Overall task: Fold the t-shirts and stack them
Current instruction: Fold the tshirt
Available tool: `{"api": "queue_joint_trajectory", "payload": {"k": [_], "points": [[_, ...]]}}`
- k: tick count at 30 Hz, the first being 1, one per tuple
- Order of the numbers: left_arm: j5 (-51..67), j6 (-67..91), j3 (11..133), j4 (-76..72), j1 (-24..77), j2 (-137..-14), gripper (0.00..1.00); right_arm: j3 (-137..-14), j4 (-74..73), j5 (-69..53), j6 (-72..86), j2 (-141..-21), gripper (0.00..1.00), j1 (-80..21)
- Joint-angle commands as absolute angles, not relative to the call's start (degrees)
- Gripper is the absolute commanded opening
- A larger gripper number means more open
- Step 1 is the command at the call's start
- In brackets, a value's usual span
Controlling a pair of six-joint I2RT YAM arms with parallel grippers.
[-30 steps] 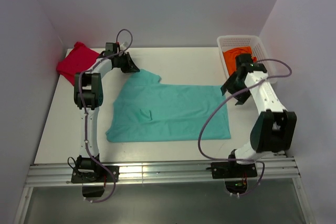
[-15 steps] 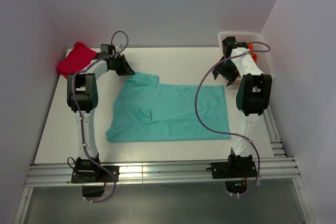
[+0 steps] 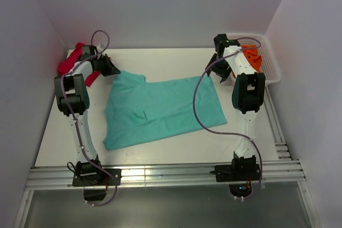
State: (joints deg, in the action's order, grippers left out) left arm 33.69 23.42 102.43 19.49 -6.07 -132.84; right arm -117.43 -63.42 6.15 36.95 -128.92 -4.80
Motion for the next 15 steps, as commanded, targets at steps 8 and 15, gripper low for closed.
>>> {"api": "queue_joint_trajectory", "payload": {"k": [8, 15], "points": [[39.98, 23.2, 102.22, 16.88, -6.06, -129.02, 0.0, -130.15, -58.89, 2.38, 37.53, -137.28, 0.76, -5.89], [42.53, 22.85, 101.25, 16.87, -4.58, -128.84, 0.0, -133.68, -56.52, 1.93, 38.4, -141.68, 0.76, -5.54]]}}
